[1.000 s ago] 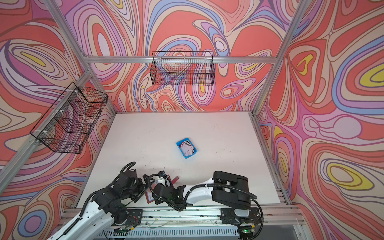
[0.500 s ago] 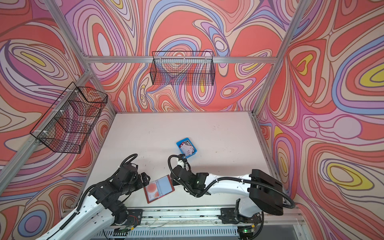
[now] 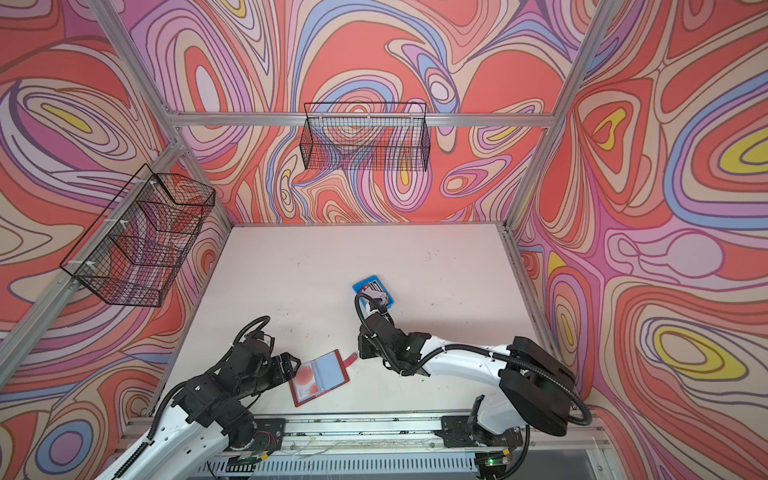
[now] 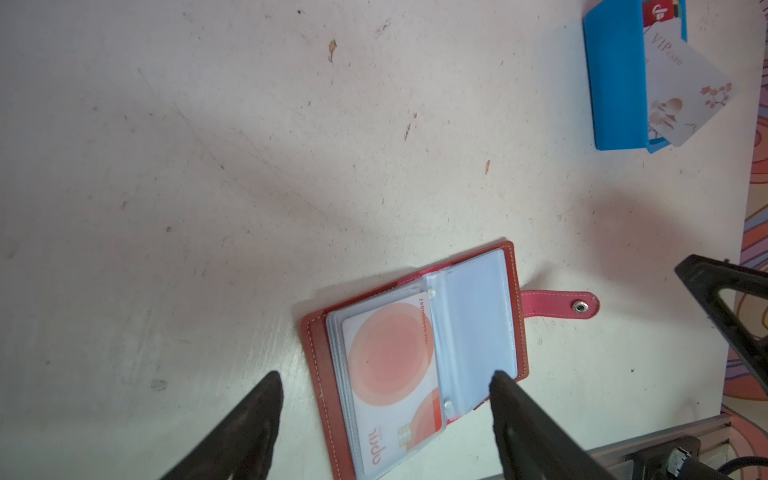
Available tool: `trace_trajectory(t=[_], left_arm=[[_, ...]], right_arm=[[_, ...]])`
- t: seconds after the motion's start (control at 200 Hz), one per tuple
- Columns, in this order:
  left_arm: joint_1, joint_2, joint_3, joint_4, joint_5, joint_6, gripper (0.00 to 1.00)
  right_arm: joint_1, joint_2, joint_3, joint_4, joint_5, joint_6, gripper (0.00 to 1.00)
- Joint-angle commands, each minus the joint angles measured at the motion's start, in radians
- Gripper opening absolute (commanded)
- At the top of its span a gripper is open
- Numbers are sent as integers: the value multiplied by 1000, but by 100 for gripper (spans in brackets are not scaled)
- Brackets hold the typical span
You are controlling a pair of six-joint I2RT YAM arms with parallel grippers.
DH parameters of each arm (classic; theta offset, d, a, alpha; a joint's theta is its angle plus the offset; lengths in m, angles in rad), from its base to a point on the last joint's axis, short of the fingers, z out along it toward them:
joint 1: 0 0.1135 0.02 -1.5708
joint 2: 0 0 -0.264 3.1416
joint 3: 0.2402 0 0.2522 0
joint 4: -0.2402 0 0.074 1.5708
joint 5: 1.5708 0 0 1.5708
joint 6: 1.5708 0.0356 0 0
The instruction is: Put the credit cards into the card holder
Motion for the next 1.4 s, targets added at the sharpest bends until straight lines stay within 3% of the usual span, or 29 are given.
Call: trace_trajectory(t=[0.0, 0.756, 0.971, 1.232, 1.392], left_arm=[[6, 6, -12, 15, 19, -3, 79], [6, 49, -6, 40, 45, 1, 77], [6, 43, -6, 38, 48, -2, 77], [6, 40, -4, 35, 48, 0, 77], [5, 39, 8, 6, 48, -18, 81]], right_arm=[[-2, 29, 2, 54, -74, -33, 29], [-2, 100, -66, 133, -190, 20, 21], [-2, 118, -66, 165, -212, 26, 15], [-1, 114, -69, 176, -221, 31, 0], [-1, 109, -72, 190, -235, 44, 0]])
